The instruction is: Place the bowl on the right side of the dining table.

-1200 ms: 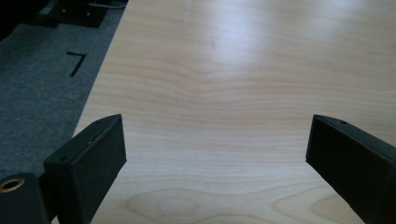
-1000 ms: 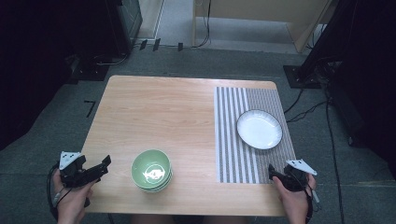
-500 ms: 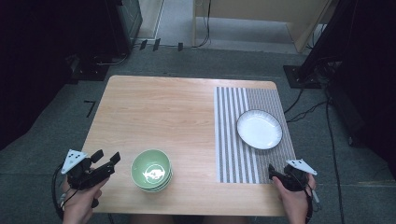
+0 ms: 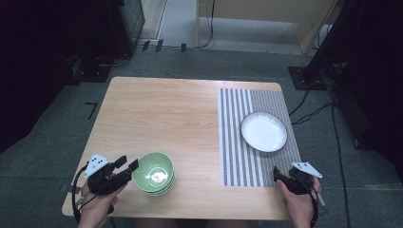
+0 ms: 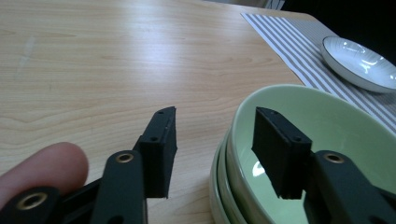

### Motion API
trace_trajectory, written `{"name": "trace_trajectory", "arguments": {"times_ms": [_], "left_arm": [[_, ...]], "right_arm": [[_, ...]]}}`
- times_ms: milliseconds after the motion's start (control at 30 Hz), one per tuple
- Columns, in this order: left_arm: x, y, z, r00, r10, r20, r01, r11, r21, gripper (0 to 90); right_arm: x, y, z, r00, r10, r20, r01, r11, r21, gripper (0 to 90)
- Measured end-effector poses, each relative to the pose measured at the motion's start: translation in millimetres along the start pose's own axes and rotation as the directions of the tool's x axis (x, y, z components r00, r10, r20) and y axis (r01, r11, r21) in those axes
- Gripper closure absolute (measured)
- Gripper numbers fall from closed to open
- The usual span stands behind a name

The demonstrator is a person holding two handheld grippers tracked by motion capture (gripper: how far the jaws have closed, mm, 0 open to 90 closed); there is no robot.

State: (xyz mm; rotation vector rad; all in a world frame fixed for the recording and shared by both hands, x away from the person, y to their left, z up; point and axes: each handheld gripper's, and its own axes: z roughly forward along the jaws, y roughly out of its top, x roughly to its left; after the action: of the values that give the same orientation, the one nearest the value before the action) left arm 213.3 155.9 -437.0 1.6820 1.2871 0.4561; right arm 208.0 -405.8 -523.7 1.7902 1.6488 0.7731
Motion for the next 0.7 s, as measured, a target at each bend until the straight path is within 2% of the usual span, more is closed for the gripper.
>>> {"name": "trace_trajectory", "arguments": {"times_ms": [100, 233, 300, 433, 500, 567, 600, 667, 700], "left_arm": [[-3.7, -1.9, 3.7, 0.9998, 0.018, 0.000, -0.018, 0.9997, 0.019, 54.1], [-7.0, -3.9, 6.6, 0.9994, 0.033, 0.009, -0.033, 0.9988, 0.036, 58.0], [-10.1, -5.4, 9.1, 0.9989, 0.046, 0.007, -0.047, 0.9978, 0.047, 63.1], [-15.0, -7.3, 11.8, 0.9978, 0.066, 0.003, -0.066, 0.9960, 0.060, 70.0], [-18.4, -8.3, 12.9, 0.9955, 0.090, -0.032, -0.087, 0.9942, 0.063, 74.0], [-18.6, -8.4, 13.0, 0.9950, 0.090, -0.044, -0.087, 0.9943, 0.062, 77.3], [-18.2, -7.9, 12.4, 0.9955, 0.083, -0.046, -0.080, 0.9953, 0.054, 82.3], [-18.3, -7.5, 12.4, 0.9955, 0.083, -0.047, -0.080, 0.9953, 0.055, 83.2], [-19.4, -7.4, 12.6, 0.9948, 0.085, -0.056, -0.082, 0.9954, 0.050, 83.9]], "right_arm": [[-0.2, 0.1, -0.7, 0.9998, 0.016, 0.012, -0.016, 1.000, -0.019, 35.3], [0.1, 1.3, -3.2, 0.9996, 0.024, 0.013, -0.024, 0.999, -0.031, 37.1], [1.6, 2.4, -6.6, 0.9996, 0.029, 0.006, -0.029, 0.998, -0.049, 38.9], [7.0, 3.2, -11.6, 0.9994, 0.022, -0.025, -0.025, 0.996, -0.087, 45.5], [9.9, 3.6, -12.6, 0.9989, 0.018, -0.043, -0.022, 0.995, -0.095, 47.5], [11.3, 4.1, -13.2, 0.9986, 0.013, -0.051, -0.018, 0.995, -0.100, 48.7], [14.4, 5.6, -15.4, 0.9975, 0.008, -0.071, -0.016, 0.994, -0.113, 50.0], [15.7, 6.2, -16.5, 0.9970, 0.007, -0.077, -0.016, 0.993, -0.116, 50.6], [19.5, 8.4, -19.9, 0.9944, 0.015, -0.104, -0.029, 0.991, -0.134, 51.8]]}}
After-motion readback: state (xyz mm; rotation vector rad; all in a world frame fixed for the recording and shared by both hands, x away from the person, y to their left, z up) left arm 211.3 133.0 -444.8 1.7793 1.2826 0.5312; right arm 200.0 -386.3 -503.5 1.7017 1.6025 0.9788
